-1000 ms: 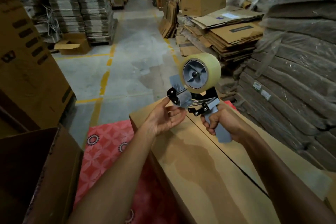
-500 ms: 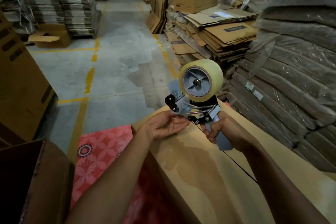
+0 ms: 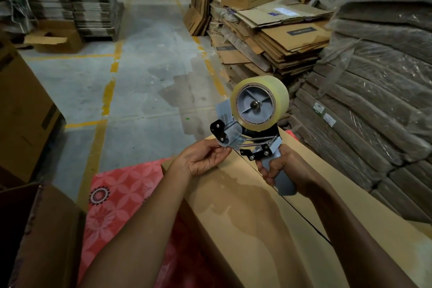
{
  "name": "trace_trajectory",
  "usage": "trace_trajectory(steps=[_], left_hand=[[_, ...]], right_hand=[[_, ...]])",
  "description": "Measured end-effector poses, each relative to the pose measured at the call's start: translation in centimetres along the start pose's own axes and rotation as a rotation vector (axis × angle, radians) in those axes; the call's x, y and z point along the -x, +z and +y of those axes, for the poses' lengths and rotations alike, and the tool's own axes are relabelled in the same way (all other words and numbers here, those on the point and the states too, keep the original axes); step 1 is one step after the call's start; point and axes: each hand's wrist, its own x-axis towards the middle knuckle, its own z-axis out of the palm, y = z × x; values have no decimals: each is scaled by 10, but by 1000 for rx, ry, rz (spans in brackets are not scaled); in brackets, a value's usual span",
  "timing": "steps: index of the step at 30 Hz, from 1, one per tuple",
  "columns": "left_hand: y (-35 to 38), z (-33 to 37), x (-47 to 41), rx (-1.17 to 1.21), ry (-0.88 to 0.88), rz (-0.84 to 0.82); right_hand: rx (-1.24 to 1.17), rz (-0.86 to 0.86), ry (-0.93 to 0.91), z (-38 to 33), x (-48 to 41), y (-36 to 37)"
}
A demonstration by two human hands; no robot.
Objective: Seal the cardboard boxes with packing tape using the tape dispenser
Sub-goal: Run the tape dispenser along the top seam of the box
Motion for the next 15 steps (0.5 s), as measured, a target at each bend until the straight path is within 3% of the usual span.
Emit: trace_trajectory(steps=[10,15], left_hand=[[5,23,-5,-133,-18,108],[-2,29,-6,90,-25,25]], right_hand=[[11,-4,1,5,-9,-3],[9,22,-28,1,-12,-3]])
